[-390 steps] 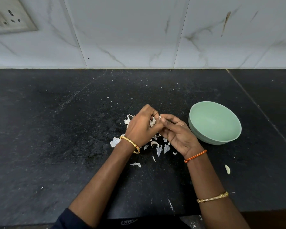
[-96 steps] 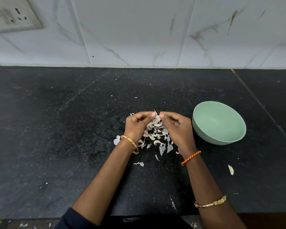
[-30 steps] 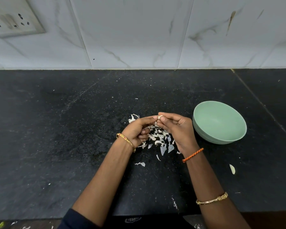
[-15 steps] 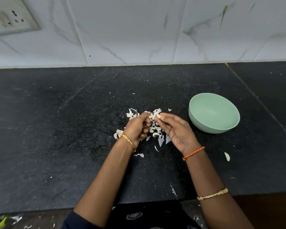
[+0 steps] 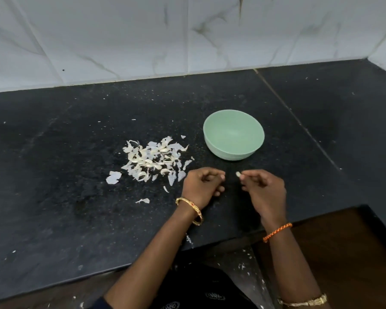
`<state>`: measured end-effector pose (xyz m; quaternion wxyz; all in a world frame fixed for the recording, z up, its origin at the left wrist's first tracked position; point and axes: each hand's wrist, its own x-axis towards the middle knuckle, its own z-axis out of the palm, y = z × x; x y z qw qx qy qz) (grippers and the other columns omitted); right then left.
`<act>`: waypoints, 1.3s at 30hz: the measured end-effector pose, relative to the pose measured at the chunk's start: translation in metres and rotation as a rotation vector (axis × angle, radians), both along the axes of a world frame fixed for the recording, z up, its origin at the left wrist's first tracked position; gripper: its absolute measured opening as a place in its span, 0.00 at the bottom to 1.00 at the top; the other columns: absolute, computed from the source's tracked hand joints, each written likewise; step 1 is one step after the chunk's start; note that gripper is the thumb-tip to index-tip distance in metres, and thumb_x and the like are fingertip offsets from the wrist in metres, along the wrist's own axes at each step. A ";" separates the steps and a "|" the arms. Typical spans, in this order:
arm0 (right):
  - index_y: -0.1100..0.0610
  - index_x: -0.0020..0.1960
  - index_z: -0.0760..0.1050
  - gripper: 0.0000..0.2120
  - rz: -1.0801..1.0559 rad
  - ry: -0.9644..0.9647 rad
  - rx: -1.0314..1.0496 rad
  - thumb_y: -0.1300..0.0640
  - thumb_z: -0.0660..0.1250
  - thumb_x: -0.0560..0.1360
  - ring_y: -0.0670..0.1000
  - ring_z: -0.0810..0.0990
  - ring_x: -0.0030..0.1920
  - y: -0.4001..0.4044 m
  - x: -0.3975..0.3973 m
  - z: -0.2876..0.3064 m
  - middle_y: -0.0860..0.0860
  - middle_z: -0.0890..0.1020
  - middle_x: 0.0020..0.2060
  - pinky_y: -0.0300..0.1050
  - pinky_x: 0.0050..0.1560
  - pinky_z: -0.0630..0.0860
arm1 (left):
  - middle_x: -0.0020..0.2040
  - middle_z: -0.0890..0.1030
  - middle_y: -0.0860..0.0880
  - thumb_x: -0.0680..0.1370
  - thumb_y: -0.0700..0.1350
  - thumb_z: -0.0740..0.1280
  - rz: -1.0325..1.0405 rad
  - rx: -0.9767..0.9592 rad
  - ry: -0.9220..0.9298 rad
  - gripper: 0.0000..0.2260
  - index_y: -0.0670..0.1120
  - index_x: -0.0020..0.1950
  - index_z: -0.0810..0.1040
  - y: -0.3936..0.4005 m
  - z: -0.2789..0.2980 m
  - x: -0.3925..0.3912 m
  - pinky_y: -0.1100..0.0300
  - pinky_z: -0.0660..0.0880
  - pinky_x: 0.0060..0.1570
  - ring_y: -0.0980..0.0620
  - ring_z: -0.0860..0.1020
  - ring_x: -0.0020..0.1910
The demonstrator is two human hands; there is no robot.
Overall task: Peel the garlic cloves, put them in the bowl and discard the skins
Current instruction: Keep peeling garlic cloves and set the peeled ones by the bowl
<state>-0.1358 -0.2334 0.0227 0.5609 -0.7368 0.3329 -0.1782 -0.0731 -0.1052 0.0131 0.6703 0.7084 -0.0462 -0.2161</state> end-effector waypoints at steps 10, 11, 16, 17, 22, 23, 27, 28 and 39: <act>0.59 0.49 0.81 0.06 0.063 0.087 -0.355 0.65 0.67 0.76 0.43 0.77 0.40 -0.043 -0.021 -0.026 0.51 0.82 0.44 0.31 0.43 0.71 | 0.48 0.83 0.52 0.76 0.44 0.68 -0.102 0.537 -0.308 0.11 0.50 0.57 0.81 -0.065 -0.002 -0.039 0.62 0.74 0.49 0.54 0.79 0.48; 0.58 0.50 0.81 0.07 0.098 0.091 -0.362 0.65 0.67 0.76 0.45 0.77 0.42 -0.045 -0.022 -0.027 0.51 0.81 0.45 0.34 0.45 0.71 | 0.48 0.82 0.52 0.76 0.45 0.67 -0.091 0.577 -0.330 0.10 0.51 0.57 0.81 -0.067 -0.003 -0.041 0.62 0.73 0.47 0.54 0.79 0.49; 0.54 0.50 0.81 0.09 0.185 0.063 -0.309 0.65 0.66 0.75 0.47 0.78 0.46 -0.052 -0.026 -0.030 0.49 0.80 0.46 0.39 0.48 0.74 | 0.49 0.80 0.52 0.76 0.49 0.68 0.011 0.677 -0.385 0.08 0.54 0.54 0.81 -0.074 -0.009 -0.050 0.61 0.72 0.44 0.53 0.78 0.49; 0.54 0.50 0.81 0.09 0.184 0.067 -0.293 0.64 0.66 0.75 0.46 0.78 0.46 -0.052 -0.025 -0.030 0.48 0.80 0.46 0.39 0.48 0.74 | 0.48 0.80 0.53 0.75 0.49 0.68 0.018 0.671 -0.386 0.08 0.54 0.53 0.82 -0.074 -0.011 -0.050 0.60 0.73 0.45 0.53 0.78 0.48; 0.55 0.48 0.80 0.09 0.037 -0.009 -0.266 0.66 0.66 0.75 0.41 0.75 0.41 -0.046 -0.018 -0.019 0.51 0.79 0.46 0.24 0.39 0.68 | 0.43 0.82 0.54 0.75 0.46 0.70 0.153 0.481 -0.354 0.04 0.51 0.48 0.83 -0.060 -0.011 -0.047 0.58 0.77 0.46 0.57 0.79 0.43; 0.54 0.47 0.80 0.09 0.038 -0.048 -0.281 0.67 0.66 0.74 0.43 0.76 0.41 -0.041 -0.015 -0.014 0.51 0.79 0.46 0.25 0.39 0.69 | 0.41 0.83 0.55 0.75 0.47 0.70 0.208 0.465 -0.337 0.03 0.51 0.45 0.83 -0.053 -0.010 -0.045 0.58 0.77 0.44 0.57 0.79 0.41; 0.56 0.45 0.81 0.06 0.275 -0.164 -0.248 0.66 0.68 0.74 0.43 0.79 0.36 -0.011 0.008 0.005 0.50 0.82 0.39 0.32 0.39 0.75 | 0.30 0.80 0.52 0.76 0.54 0.67 0.429 0.512 -0.280 0.13 0.47 0.37 0.80 -0.007 -0.002 -0.028 0.59 0.73 0.34 0.53 0.77 0.32; 0.58 0.45 0.82 0.05 0.384 -0.150 -0.230 0.65 0.69 0.74 0.42 0.79 0.36 0.000 0.015 0.008 0.50 0.82 0.37 0.30 0.38 0.74 | 0.30 0.80 0.52 0.76 0.54 0.67 0.475 0.531 -0.272 0.12 0.48 0.38 0.80 0.006 0.000 -0.023 0.59 0.73 0.35 0.52 0.77 0.32; 0.61 0.45 0.82 0.05 0.763 0.014 -0.463 0.65 0.66 0.75 0.43 0.79 0.35 0.107 0.110 -0.007 0.52 0.82 0.39 0.32 0.38 0.76 | 0.47 0.81 0.50 0.76 0.43 0.64 0.655 0.657 -0.227 0.07 0.52 0.46 0.81 0.114 -0.012 0.038 0.54 0.76 0.44 0.49 0.80 0.45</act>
